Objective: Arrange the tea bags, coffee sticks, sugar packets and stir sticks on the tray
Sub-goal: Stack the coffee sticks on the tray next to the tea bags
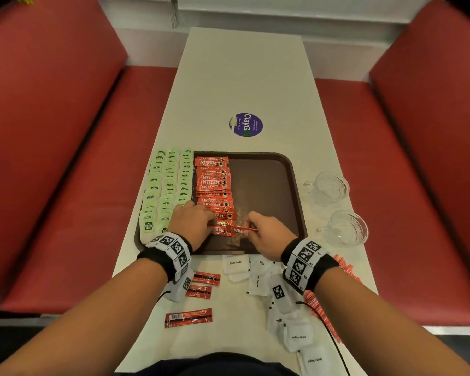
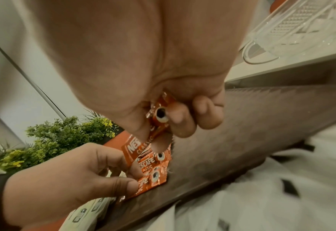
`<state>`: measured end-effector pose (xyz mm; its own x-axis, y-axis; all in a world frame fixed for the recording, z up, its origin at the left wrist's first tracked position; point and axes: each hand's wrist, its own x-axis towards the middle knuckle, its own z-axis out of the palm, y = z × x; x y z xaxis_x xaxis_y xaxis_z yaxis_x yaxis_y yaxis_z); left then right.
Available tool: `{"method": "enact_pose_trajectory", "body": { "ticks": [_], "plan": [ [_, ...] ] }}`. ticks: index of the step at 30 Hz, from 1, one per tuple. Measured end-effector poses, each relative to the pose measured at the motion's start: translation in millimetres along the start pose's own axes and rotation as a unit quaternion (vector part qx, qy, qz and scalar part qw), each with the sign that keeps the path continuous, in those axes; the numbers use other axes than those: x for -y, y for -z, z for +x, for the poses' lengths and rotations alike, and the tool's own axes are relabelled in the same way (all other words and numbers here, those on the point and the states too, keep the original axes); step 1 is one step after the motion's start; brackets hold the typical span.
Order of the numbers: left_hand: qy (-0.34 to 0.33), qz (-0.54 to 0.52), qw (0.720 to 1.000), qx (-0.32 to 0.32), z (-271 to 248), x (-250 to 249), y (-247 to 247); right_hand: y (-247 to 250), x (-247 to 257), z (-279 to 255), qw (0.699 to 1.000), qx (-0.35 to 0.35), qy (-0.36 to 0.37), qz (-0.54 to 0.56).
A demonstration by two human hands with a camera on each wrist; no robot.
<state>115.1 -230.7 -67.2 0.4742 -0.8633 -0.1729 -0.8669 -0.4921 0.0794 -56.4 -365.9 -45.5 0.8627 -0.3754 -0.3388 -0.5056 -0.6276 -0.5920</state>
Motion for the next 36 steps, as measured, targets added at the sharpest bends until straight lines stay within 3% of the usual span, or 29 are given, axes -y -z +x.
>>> {"method": "enact_pose_trajectory", "body": {
  "ticks": [6,10,13,16,20,31,36],
  "plan": [
    [-0.062,-0.168,0.981,-0.079,-5,-3,7,1,3,6,1.0,0.007,0.015,0.014],
    [-0.136,-0.148,0.978,-0.052,-9,-5,8,-2,9,10,0.999,0.011,0.036,0.026],
    [-0.093,-0.135,0.985,-0.056,-10,3,7,-3,9,13,1.0,-0.003,0.019,0.017],
    [-0.026,-0.081,0.996,0.003,-16,14,6,-2,5,14,0.999,0.004,-0.017,-0.035],
    [0.0,-0.028,0.999,0.041,-20,17,2,-4,0,20,0.994,0.032,-0.031,-0.096],
    [0.095,-0.004,0.995,-0.037,-24,9,-7,-16,11,49,0.987,0.088,-0.04,-0.131],
    [0.098,-0.01,0.994,-0.04,-21,9,-11,-22,16,53,0.986,0.086,-0.05,-0.135]
  ]
}}
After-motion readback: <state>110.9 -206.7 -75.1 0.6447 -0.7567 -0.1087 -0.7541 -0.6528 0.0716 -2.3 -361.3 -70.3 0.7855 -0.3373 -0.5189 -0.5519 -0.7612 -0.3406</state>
